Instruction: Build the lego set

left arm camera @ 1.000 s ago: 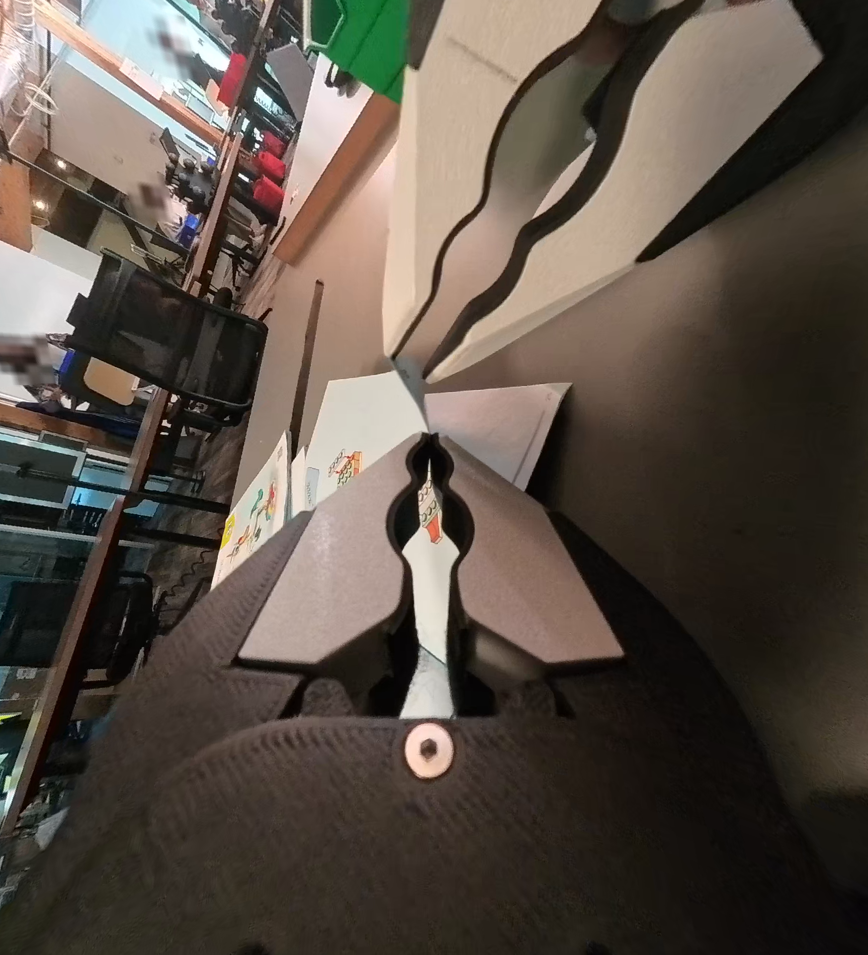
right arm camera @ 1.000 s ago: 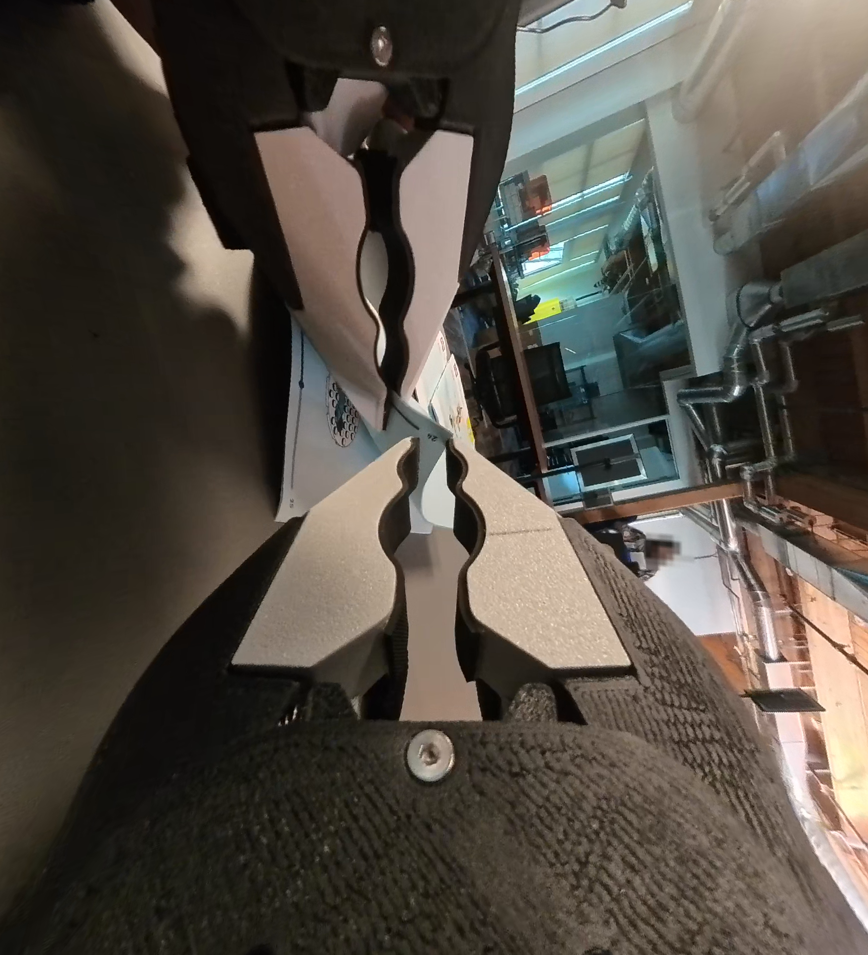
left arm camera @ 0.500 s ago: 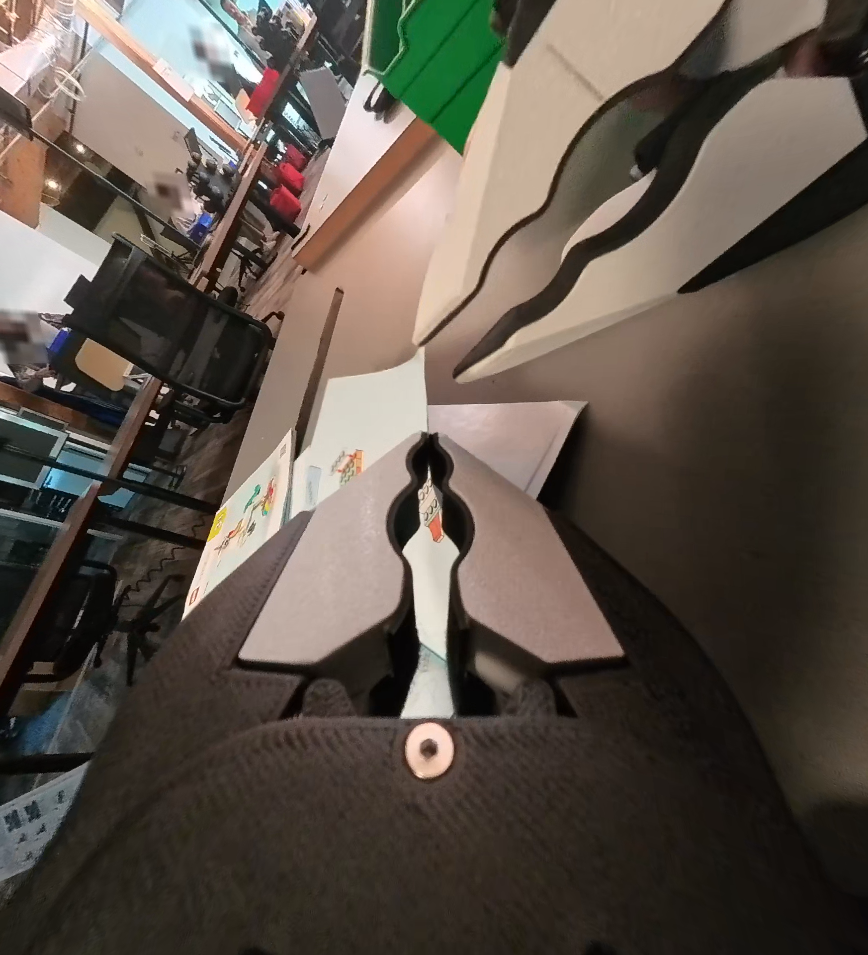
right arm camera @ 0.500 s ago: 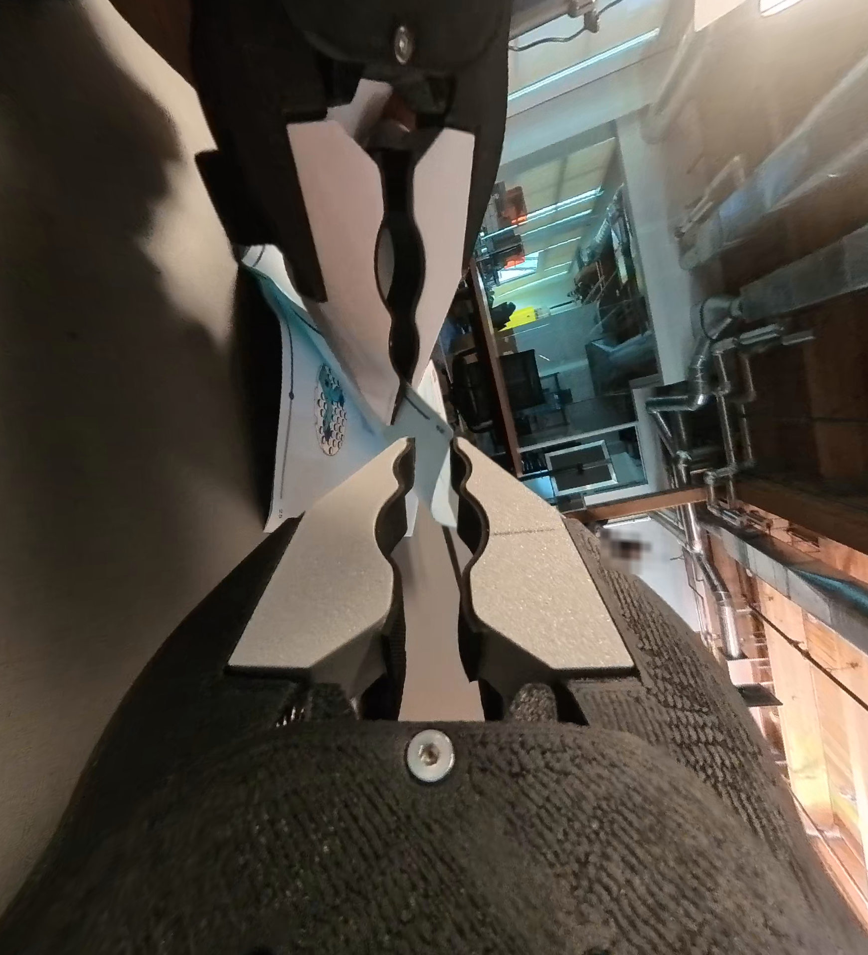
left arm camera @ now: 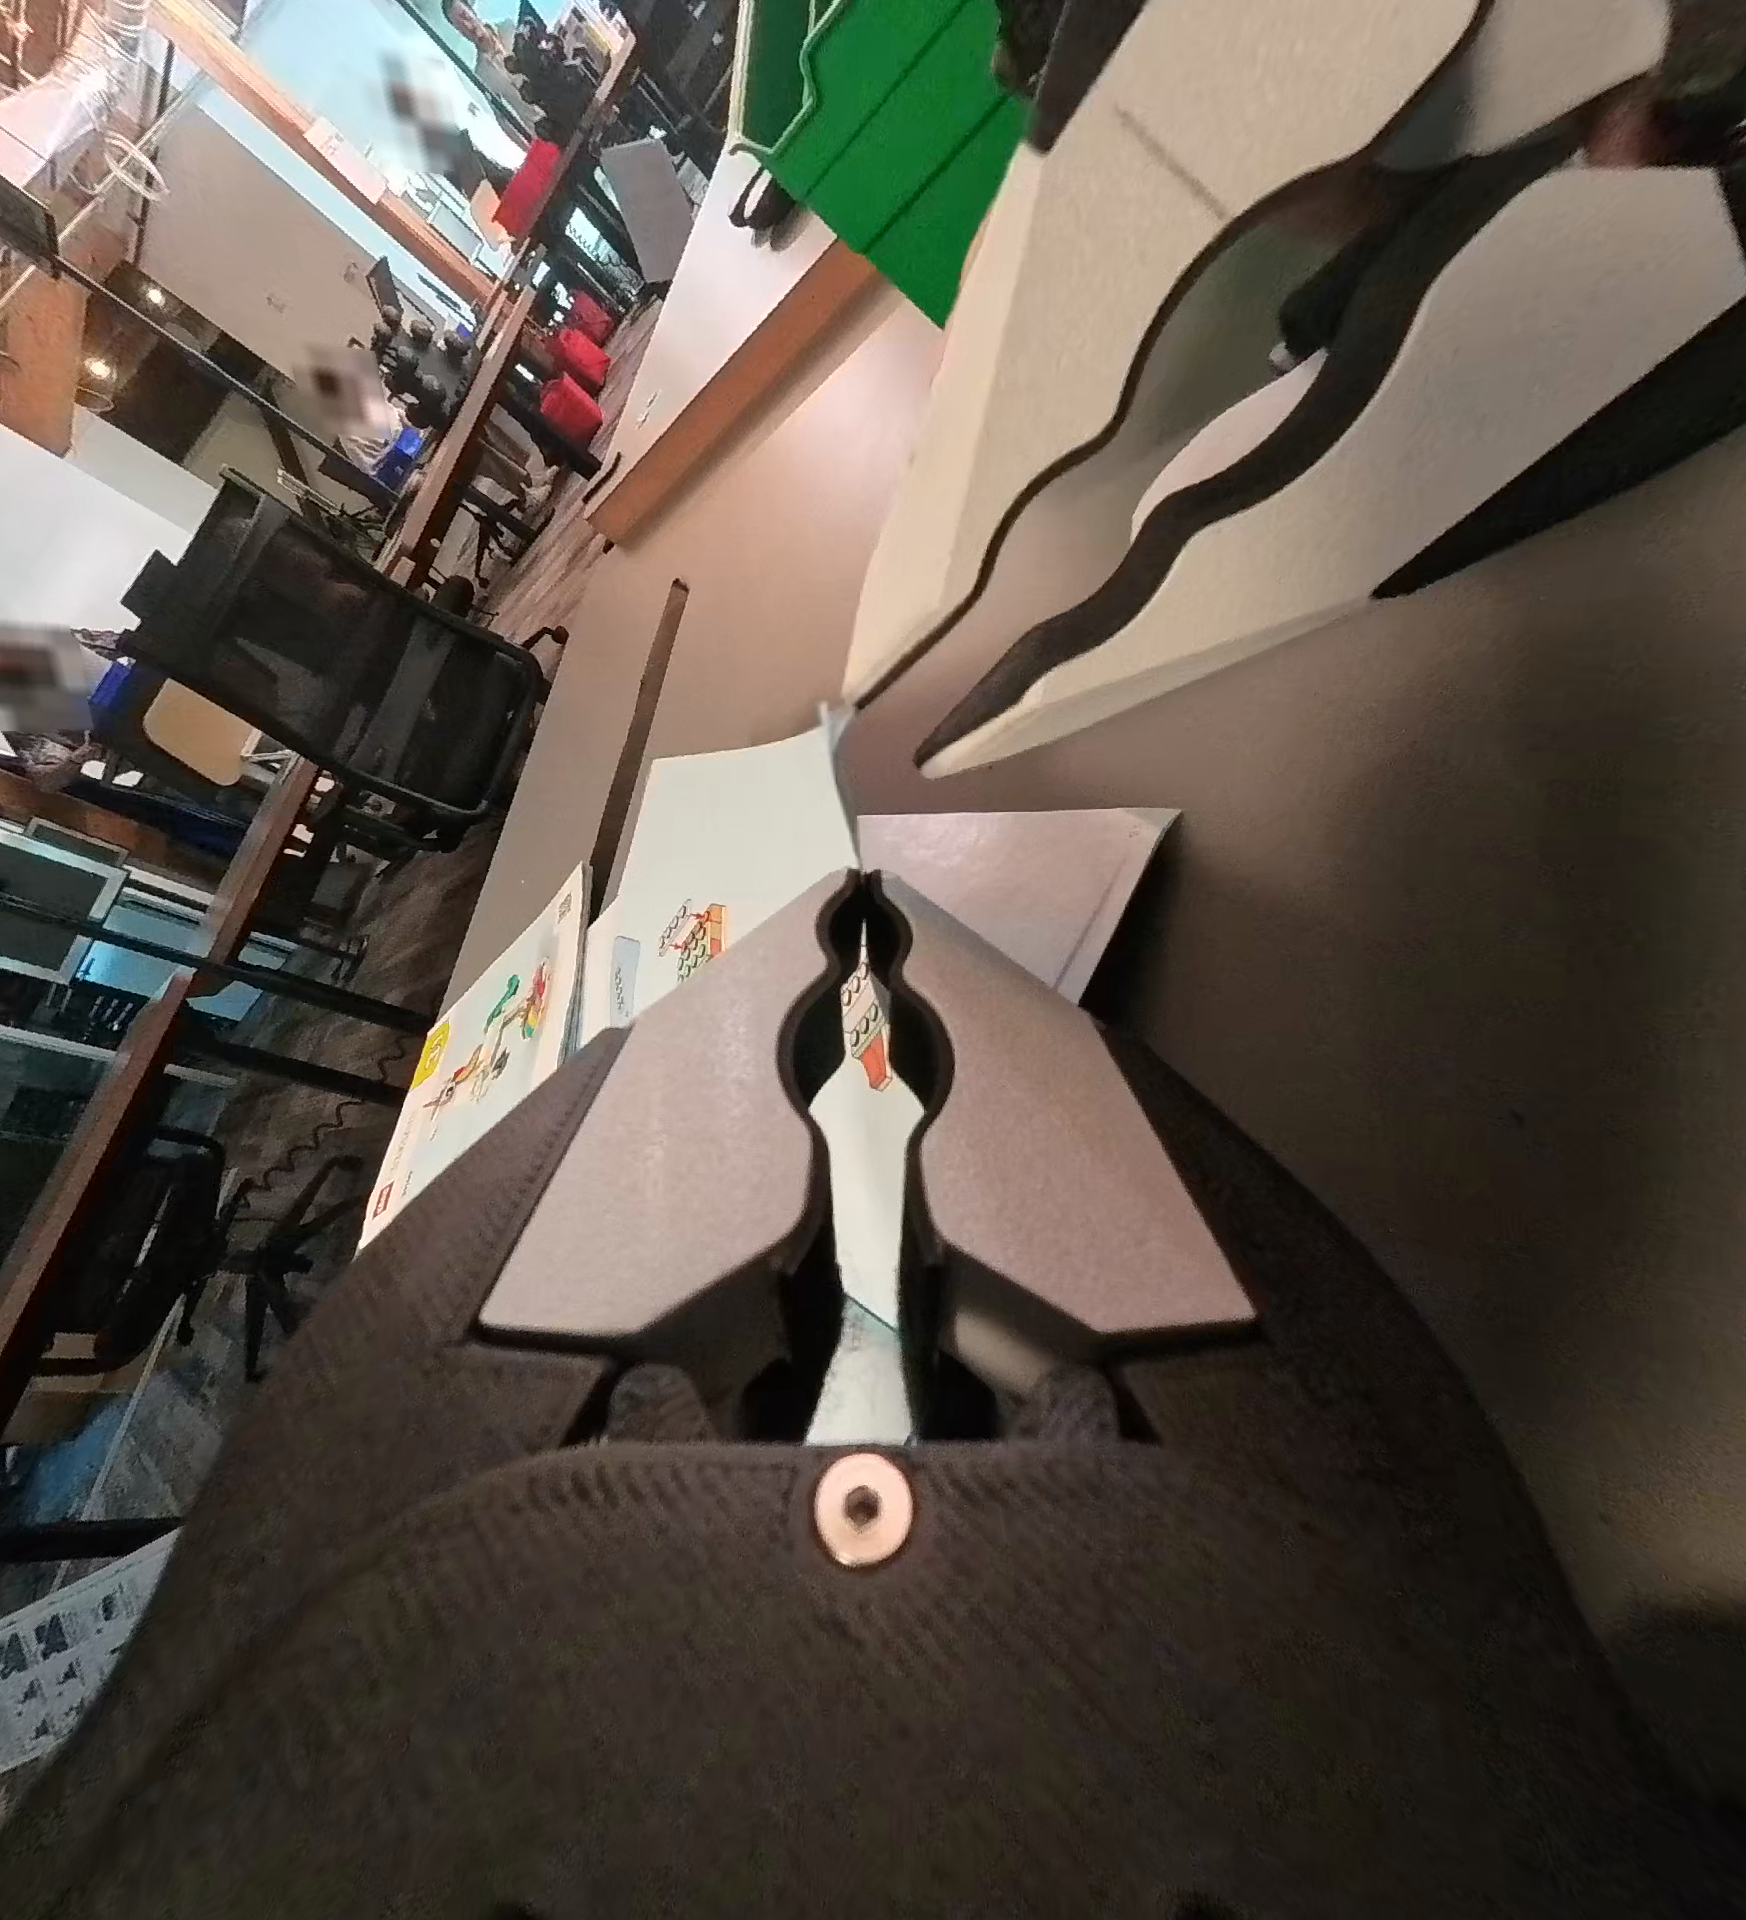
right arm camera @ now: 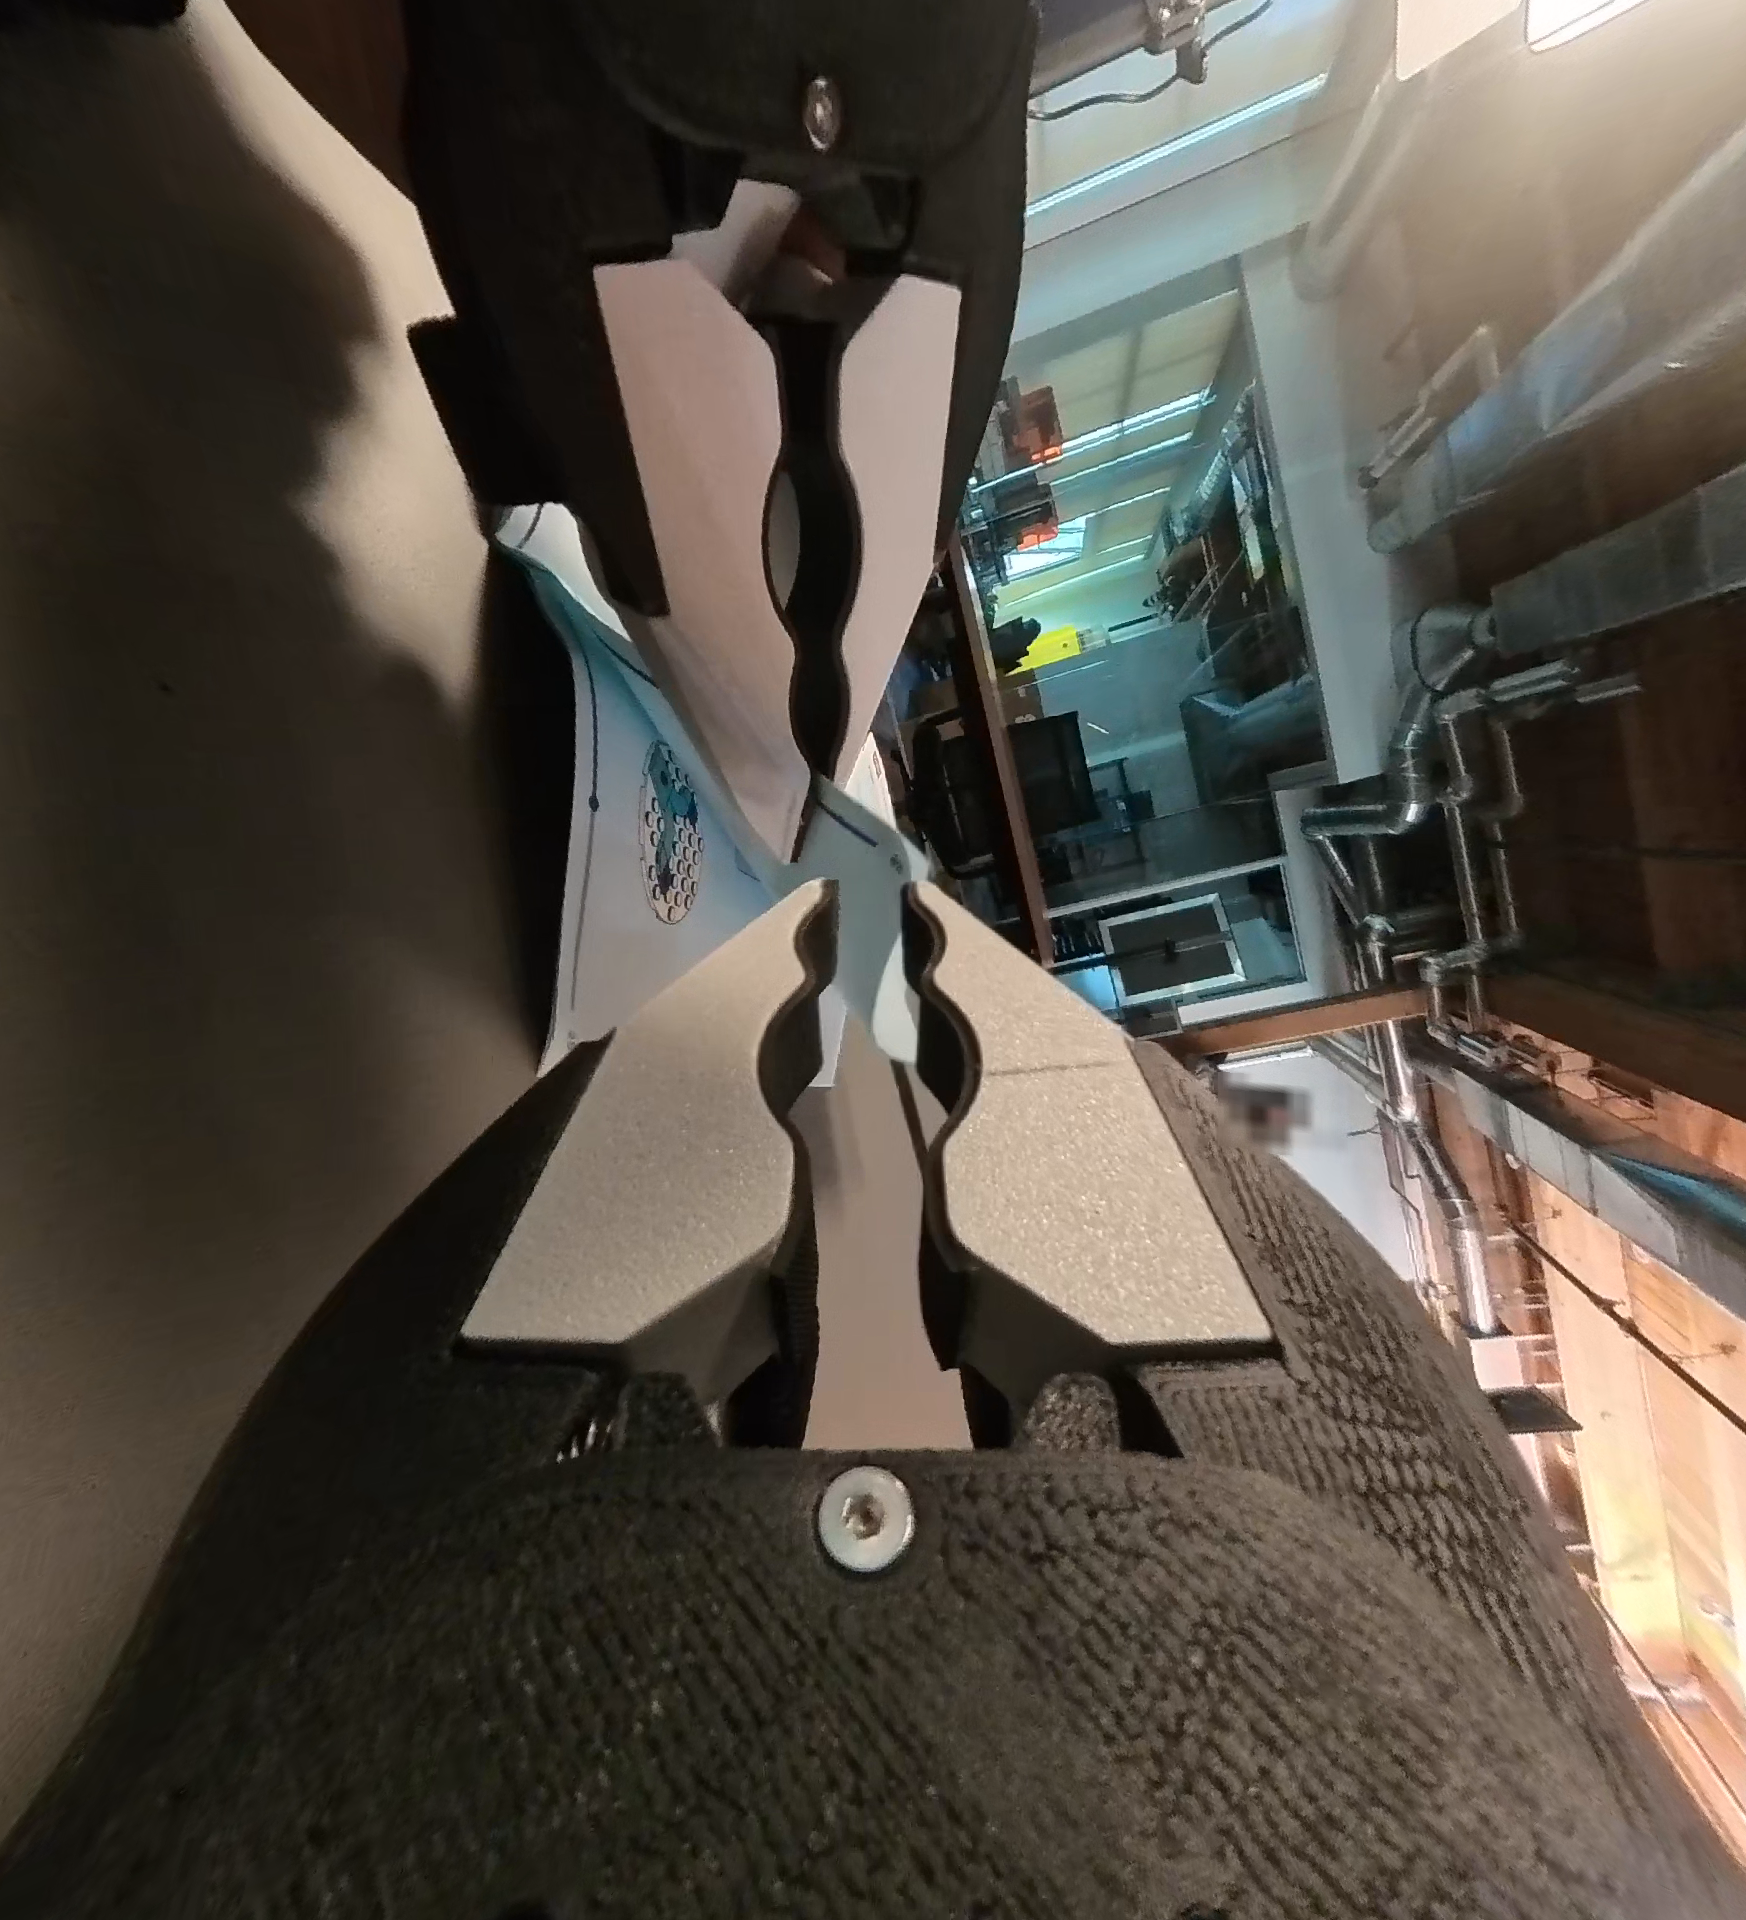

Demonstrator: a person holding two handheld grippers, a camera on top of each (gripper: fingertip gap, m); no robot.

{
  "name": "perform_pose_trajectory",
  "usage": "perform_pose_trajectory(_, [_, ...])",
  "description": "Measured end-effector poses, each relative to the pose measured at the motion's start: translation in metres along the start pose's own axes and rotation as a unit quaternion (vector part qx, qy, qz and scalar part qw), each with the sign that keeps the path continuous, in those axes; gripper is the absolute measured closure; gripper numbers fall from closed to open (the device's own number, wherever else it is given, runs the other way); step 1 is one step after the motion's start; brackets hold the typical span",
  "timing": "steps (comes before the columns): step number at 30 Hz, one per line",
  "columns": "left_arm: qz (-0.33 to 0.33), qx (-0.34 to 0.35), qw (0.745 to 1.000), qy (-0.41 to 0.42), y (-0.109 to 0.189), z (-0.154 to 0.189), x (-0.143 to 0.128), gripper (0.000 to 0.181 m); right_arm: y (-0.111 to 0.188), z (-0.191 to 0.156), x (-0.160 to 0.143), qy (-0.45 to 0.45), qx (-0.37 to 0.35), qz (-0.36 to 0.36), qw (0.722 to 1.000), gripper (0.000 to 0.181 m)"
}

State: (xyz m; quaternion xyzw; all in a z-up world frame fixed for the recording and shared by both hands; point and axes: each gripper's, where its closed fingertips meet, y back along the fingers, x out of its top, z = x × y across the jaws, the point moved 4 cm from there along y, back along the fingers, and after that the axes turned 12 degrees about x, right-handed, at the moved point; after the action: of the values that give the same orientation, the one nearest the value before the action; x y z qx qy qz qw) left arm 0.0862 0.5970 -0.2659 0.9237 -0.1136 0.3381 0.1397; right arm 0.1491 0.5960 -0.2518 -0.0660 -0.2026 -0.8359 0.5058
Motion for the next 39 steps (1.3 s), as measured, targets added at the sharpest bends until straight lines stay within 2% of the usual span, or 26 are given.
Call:
perform_pose_trajectory(21, [0.000,-0.008,1.000,-0.001,0.000,0.002,0.000,0.181,-0.001,-0.001,0.001,-0.001,0.006,0.001,1.000,0.172])
perform_pose_trajectory(39, [0.002,-0.026,0.998,-0.052,0.000,0.013,0.002,0.181,-0.002,-0.002,0.001,0.000,0.007,-0.002,1.000,0.171])
